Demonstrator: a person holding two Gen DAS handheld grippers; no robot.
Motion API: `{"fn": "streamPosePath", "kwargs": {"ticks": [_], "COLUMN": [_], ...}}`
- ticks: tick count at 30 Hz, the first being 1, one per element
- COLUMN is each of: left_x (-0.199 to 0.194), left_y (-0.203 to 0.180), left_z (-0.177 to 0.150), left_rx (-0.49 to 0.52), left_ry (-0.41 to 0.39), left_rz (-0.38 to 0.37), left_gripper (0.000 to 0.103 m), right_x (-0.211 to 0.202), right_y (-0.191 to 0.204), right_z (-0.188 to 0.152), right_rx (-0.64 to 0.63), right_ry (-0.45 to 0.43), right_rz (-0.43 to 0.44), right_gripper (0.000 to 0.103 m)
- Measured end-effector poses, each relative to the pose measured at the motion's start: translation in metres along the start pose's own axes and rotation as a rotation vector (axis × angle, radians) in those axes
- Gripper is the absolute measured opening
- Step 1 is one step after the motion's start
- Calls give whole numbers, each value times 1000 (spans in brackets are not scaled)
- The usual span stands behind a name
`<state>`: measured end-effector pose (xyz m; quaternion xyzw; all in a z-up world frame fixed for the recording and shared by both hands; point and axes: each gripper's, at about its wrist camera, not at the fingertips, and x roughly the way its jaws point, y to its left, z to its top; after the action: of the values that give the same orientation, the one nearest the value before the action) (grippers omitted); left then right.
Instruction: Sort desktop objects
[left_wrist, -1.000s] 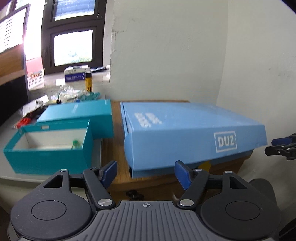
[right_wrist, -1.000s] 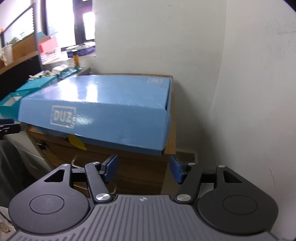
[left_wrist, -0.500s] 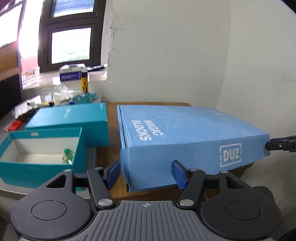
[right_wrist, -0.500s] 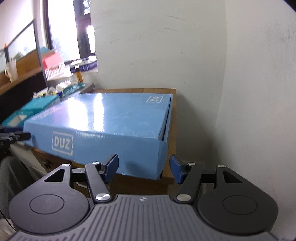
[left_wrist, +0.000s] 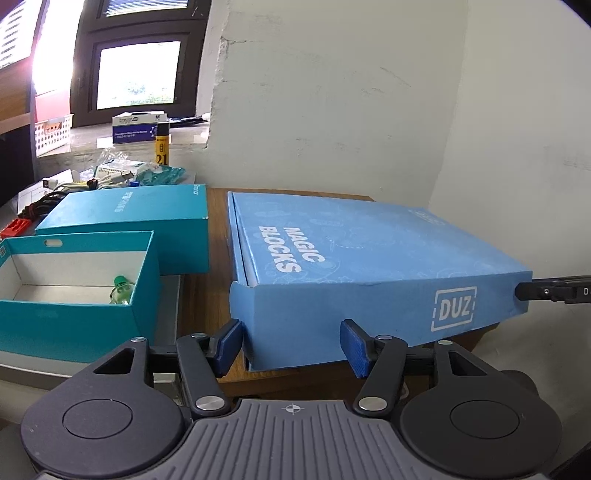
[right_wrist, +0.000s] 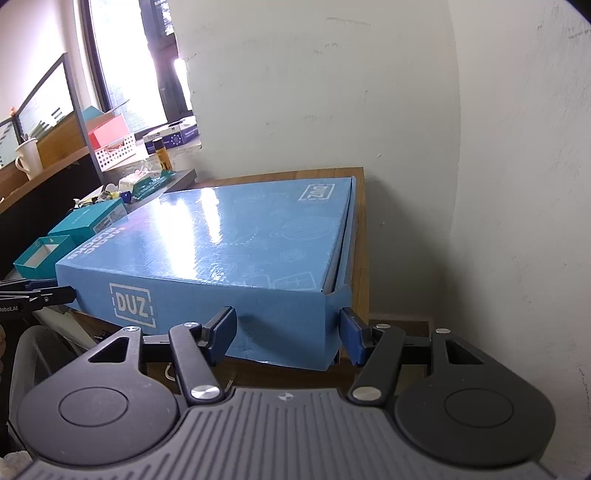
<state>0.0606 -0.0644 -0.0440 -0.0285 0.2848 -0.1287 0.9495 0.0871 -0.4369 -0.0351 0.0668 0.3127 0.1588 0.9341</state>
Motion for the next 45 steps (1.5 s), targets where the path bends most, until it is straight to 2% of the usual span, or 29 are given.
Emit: {"fn": "streamPosePath", "kwargs": {"ticks": [5,9,20,45], "left_x": [-1,-5,-14,-23], "left_y": [-4,-7,0,-2], "left_z": [1,2,13,20], "left_rx": [11,21,-54,-59], "left_ry": [15,38,99,129], "left_rz": [5,6,-38,-44], "left_gripper": [62,62,62,62], "right_x": [4,3,-5,-18], "right_y": [0,3,18,23], "right_z": [-3,0,14,29], "right_rx": [17,35,14,-21], "right_ry": [6,20,96,147], "right_rz": [17,11,-32,-39], "right_gripper": [74,74,72,72]}}
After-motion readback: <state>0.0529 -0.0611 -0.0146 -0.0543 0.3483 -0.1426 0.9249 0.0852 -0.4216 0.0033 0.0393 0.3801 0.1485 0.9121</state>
